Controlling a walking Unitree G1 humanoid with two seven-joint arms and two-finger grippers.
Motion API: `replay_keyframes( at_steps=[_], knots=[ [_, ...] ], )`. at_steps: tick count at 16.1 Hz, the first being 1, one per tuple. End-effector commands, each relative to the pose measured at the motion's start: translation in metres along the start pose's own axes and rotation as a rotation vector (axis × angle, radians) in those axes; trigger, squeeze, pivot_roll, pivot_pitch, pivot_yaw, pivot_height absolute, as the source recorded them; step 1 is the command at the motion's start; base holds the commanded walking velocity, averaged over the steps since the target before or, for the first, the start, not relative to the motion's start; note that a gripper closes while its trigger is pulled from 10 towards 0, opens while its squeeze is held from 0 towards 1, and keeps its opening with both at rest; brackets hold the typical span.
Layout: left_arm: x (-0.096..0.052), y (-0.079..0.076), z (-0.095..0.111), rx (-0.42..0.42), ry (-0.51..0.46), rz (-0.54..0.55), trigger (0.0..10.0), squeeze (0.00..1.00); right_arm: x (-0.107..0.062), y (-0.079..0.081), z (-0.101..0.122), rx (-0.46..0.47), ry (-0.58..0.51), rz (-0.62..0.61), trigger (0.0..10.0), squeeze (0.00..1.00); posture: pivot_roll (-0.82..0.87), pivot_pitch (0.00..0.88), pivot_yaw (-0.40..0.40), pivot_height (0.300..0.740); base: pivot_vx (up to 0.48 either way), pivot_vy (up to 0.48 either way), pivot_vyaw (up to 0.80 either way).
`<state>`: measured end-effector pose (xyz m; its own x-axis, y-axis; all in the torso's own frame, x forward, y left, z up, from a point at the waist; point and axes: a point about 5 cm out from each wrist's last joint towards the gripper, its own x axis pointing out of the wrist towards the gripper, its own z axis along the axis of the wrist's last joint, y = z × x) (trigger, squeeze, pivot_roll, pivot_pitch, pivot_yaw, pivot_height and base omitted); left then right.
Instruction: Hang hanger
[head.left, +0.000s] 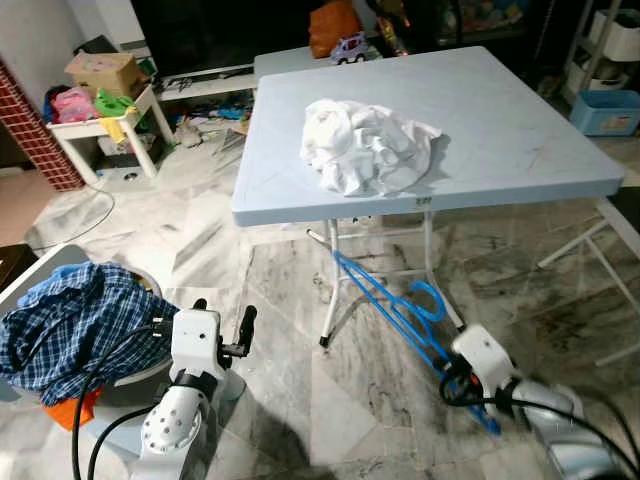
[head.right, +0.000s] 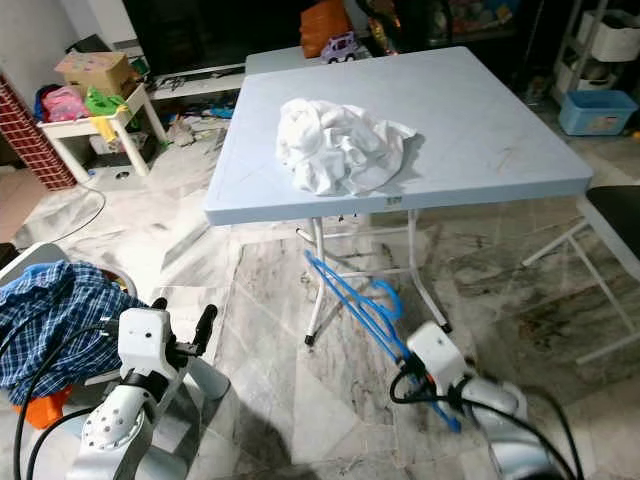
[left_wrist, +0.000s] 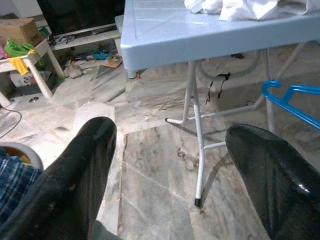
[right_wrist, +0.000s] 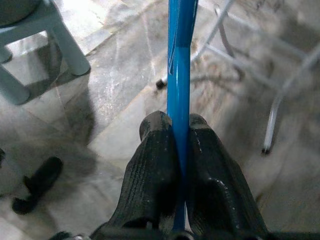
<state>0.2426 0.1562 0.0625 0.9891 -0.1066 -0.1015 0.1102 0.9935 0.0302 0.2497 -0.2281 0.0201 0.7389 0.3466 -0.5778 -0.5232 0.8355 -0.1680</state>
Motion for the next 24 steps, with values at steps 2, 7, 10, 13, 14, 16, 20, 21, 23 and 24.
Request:
replay_keyframes(
  at_steps=[2, 7, 10, 13, 14, 16, 20, 21, 23, 24],
  knots=[
    [0.003, 0.004, 0.000, -0.018, 0.027, 0.040, 10.0, 1.00, -0.002, -0.006, 0.023, 0.116, -0.119, -0.172, 0.0, 0.00, -0.13, 0.000, 0.123, 0.740, 0.000, 0.000, 0.00],
    [0.008, -0.008, 0.001, -0.136, 0.046, -0.046, 10.0, 0.00, -0.004, -0.006, 0.046, 0.284, -0.234, -0.368, 10.0, 0.00, -0.14, 0.000, 0.121, 0.740, 0.000, 0.000, 0.00],
    [0.010, -0.016, 0.007, -0.183, 0.038, -0.116, 10.0, 0.00, -0.003, -0.005, 0.048, 0.304, -0.208, -0.394, 10.0, 0.00, -0.14, 0.000, 0.121, 0.740, 0.000, 0.000, -0.68],
    [0.009, -0.020, 0.006, -0.206, 0.049, -0.154, 10.0, 0.00, -0.003, -0.004, 0.051, 0.309, -0.207, -0.405, 10.0, 0.00, -0.15, 0.000, 0.121, 0.740, 0.189, 0.000, -0.80],
    [0.009, -0.021, 0.005, -0.209, 0.051, -0.161, 10.0, 0.00, -0.003, -0.004, 0.052, 0.310, -0.206, -0.407, 10.0, 0.00, -0.15, 0.000, 0.120, 0.740, 0.285, 0.000, -0.80],
    [0.008, -0.023, 0.004, -0.214, 0.060, -0.179, 10.0, 0.00, -0.003, -0.004, 0.053, 0.314, -0.197, -0.413, 10.0, 0.00, -0.15, 0.000, 0.117, 0.740, 0.281, 0.000, -0.80],
    [0.007, -0.026, 0.002, -0.223, 0.073, -0.199, 10.0, 0.00, -0.001, -0.005, 0.053, 0.312, -0.189, -0.424, 10.0, 0.00, -0.15, 0.000, 0.114, 0.740, 0.283, 0.000, -0.80],
    [0.007, -0.026, 0.002, -0.223, 0.075, -0.201, 10.0, 0.00, -0.001, -0.005, 0.053, 0.312, -0.187, -0.426, 10.0, 0.00, -0.15, 0.000, 0.114, 0.740, 0.285, 0.000, -0.80],
    [0.006, -0.027, 0.002, -0.224, 0.079, -0.207, 10.0, 0.00, -0.002, -0.005, 0.053, 0.314, -0.184, -0.430, 10.0, 0.00, -0.15, 0.000, 0.114, 0.740, 0.277, 0.000, -0.80],
    [0.006, -0.028, 0.001, -0.225, 0.084, -0.219, 10.0, 0.00, -0.001, -0.004, 0.053, 0.314, -0.182, -0.435, 10.0, 0.00, -0.15, 0.000, 0.111, 0.740, 0.277, 0.000, -0.80]
  ],
)
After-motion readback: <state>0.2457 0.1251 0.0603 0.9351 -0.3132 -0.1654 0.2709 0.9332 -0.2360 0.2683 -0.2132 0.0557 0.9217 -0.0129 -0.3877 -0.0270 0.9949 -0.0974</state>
